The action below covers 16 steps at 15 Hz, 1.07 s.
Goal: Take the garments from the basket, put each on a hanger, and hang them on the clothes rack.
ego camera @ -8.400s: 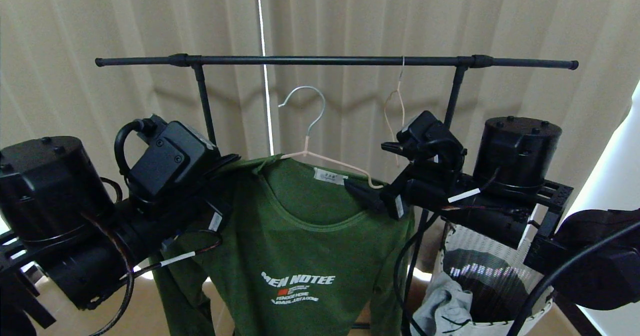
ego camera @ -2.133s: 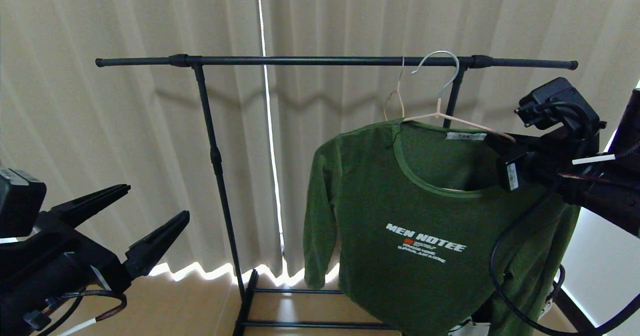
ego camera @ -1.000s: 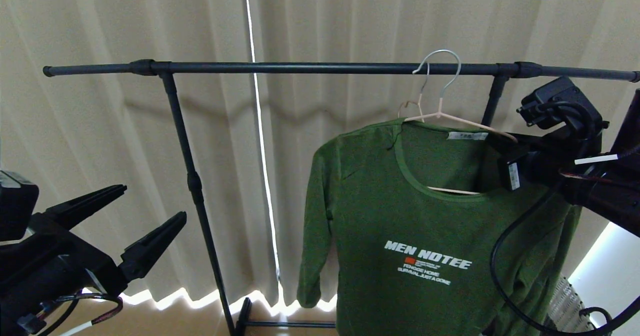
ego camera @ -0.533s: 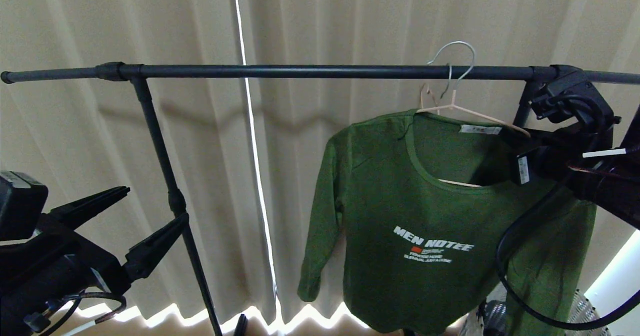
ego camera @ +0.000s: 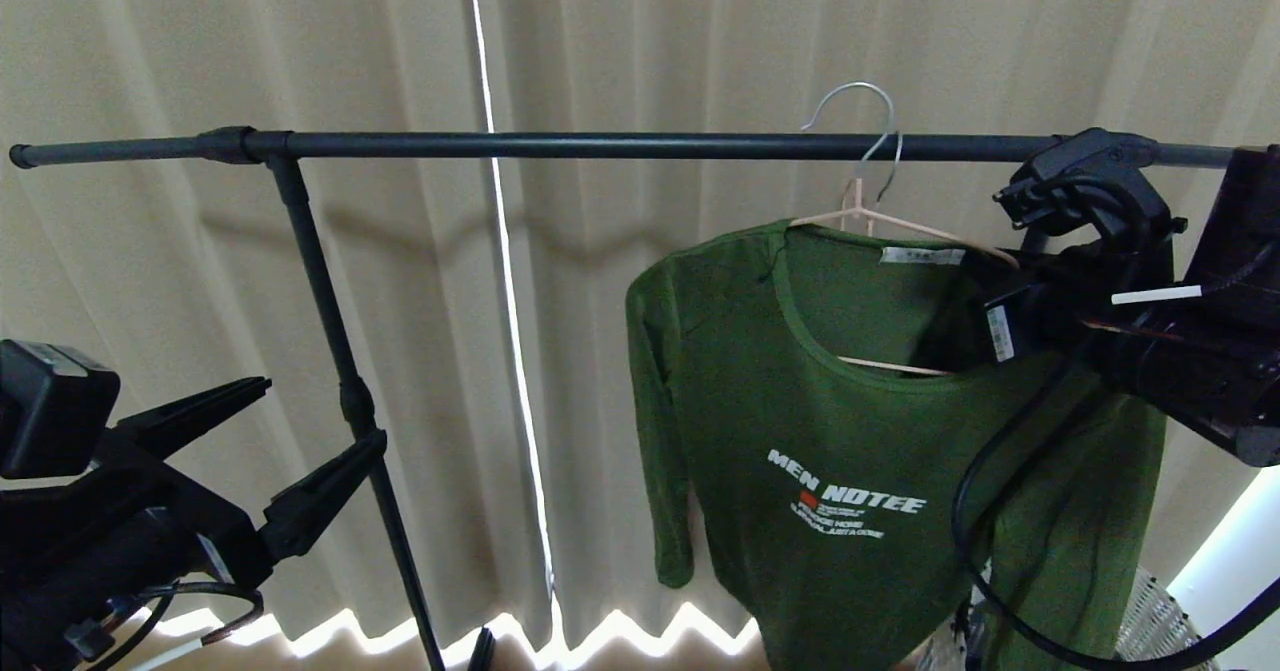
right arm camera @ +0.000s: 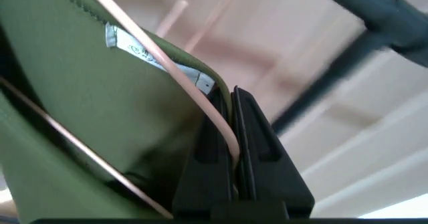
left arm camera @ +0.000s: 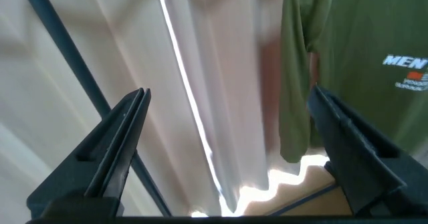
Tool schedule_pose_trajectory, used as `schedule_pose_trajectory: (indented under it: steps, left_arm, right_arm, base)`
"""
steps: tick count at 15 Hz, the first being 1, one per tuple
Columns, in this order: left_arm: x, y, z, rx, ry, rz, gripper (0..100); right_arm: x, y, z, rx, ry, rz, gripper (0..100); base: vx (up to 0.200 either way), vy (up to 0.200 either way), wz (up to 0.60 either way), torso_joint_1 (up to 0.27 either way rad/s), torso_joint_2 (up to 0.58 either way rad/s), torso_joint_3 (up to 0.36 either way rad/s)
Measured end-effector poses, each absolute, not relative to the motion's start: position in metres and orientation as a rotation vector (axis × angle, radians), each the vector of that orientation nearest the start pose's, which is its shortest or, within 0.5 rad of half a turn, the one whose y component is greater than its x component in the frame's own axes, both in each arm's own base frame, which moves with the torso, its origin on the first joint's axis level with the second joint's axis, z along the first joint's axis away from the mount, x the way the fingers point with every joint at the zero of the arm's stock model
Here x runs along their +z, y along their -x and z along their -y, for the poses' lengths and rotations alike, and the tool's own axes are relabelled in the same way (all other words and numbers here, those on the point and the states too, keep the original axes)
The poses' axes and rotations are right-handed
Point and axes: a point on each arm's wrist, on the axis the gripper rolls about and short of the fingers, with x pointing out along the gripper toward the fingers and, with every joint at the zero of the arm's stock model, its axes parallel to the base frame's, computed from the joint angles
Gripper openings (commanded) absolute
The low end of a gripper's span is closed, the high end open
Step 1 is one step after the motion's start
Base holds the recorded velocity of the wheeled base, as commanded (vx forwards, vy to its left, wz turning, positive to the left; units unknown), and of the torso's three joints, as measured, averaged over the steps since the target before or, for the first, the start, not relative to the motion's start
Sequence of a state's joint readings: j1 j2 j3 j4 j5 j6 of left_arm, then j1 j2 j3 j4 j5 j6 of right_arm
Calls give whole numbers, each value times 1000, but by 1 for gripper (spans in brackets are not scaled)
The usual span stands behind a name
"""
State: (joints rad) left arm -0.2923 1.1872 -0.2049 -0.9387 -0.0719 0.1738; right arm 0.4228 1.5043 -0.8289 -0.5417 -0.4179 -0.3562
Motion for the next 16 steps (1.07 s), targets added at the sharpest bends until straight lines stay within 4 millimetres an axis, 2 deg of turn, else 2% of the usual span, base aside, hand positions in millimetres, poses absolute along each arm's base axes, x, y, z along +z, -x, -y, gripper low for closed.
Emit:
schedule_pose_trajectory:
  steps: [2, 8, 16]
  left_arm:
    - [169, -144, 45, -368, -183, -16, 100]
    - [169, -143, 45, -367, -185, -15, 100]
    - [169, -143, 44, -366, -184, -14, 100]
  right_arm:
    - [235, -243, -102, 35, 411, -122, 0]
    - [234, -238, -100, 35, 413, -124, 0]
    - [236, -241, -93, -11, 409, -125, 0]
  base:
    - [0, 0, 0, 0, 0, 0]
    - [0, 200, 0, 4, 4, 2]
    - [0, 0, 0, 0, 0, 0]
